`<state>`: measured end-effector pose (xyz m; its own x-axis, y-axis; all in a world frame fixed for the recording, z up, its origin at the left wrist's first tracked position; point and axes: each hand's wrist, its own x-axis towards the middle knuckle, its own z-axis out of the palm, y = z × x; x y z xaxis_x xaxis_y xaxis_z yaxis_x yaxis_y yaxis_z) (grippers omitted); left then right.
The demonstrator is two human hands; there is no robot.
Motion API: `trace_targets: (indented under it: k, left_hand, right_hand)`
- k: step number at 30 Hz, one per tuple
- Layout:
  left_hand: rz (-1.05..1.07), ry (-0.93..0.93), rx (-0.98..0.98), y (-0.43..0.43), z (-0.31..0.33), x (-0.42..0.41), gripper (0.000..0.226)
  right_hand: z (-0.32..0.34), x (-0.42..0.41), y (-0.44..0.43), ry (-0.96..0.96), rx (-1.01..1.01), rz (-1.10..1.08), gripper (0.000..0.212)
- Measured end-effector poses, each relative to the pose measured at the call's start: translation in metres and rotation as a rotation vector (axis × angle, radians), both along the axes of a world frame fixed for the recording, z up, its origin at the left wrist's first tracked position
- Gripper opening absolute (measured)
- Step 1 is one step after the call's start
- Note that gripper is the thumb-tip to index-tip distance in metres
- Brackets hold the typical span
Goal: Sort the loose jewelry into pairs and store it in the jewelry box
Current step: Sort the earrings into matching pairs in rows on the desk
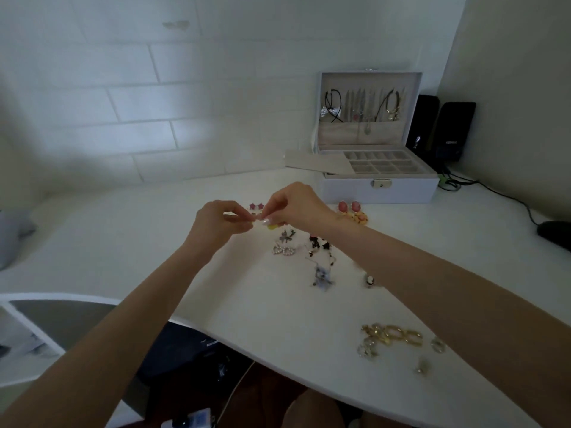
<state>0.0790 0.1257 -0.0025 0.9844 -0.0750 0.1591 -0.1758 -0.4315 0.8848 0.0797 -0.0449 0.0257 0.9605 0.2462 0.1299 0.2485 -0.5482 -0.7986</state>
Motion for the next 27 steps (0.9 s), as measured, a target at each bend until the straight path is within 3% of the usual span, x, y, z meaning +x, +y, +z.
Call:
trace_targets:
  k: [5,16,27]
  left_hand:
    - [0.054,-0.034,0.098,0.005,-0.007,0.022,0.012]
    - [0.135,-0.081,0.205,0.001,-0.022,0.041,0.017]
    - [0.109,-0.112,0.213,-0.002,-0.024,0.041,0.017]
  right_hand:
    - [-0.006,0.026,0.013,-0.048,-0.203,-0.002,0.021]
    - [-0.023,0.053,0.025,-0.083,-0.388,-0.059,0.013]
    - [-0.021,0.048,0.027,-0.165,-0.411,-0.092,0.018]
